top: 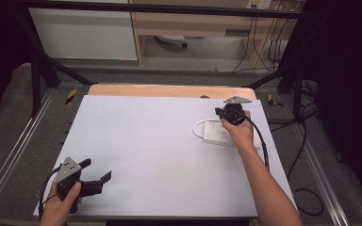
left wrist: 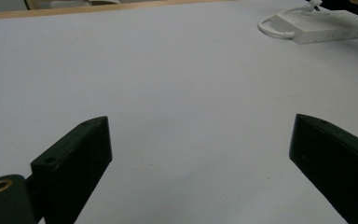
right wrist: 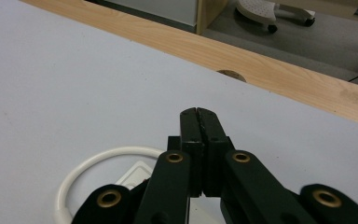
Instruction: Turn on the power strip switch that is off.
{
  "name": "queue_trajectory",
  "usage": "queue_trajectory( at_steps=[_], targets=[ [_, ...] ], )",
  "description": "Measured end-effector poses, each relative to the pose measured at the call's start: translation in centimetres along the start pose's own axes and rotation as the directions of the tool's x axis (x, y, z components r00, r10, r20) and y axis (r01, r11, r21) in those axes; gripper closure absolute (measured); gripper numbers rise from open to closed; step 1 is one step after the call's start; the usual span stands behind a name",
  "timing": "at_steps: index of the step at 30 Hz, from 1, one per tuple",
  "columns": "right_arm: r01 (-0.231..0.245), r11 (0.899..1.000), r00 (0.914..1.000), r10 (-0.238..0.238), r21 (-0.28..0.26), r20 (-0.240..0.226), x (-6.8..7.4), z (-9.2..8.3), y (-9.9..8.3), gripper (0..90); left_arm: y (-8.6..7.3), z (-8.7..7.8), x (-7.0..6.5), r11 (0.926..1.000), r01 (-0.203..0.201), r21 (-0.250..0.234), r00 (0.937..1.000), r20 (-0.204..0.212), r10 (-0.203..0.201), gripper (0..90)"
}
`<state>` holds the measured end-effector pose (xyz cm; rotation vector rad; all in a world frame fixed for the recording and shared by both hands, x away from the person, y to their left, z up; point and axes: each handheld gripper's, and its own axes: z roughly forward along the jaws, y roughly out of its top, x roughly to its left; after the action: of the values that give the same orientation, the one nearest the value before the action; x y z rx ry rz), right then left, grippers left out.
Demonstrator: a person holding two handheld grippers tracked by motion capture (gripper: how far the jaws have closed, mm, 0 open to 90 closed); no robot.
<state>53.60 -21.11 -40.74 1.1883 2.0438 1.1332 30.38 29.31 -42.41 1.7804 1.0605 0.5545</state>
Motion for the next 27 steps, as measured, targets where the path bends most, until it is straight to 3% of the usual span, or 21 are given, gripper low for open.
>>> queue_trajectory(
  at_steps=[11, 27],
  targets=[
    [-0.009, 1.0, 0.9997, 0.009, 0.014, 0.025, -0.1, 0.3, -1.3, 90.0, 0.0, 0.0, 0.0, 1.0, -0.009, 0.003, 0.9999, -0.004, 0.009, 5.8],
    [-0.013, 1.0, 0.9999, 0.013, 0.028, 0.011, 0.3, 0.7, -2.1, 89.9, 0.0, 0.0, -0.1, 0.9999, -0.013, 0.006, 0.9999, -0.004, 0.013, 5.8]
  ],
)
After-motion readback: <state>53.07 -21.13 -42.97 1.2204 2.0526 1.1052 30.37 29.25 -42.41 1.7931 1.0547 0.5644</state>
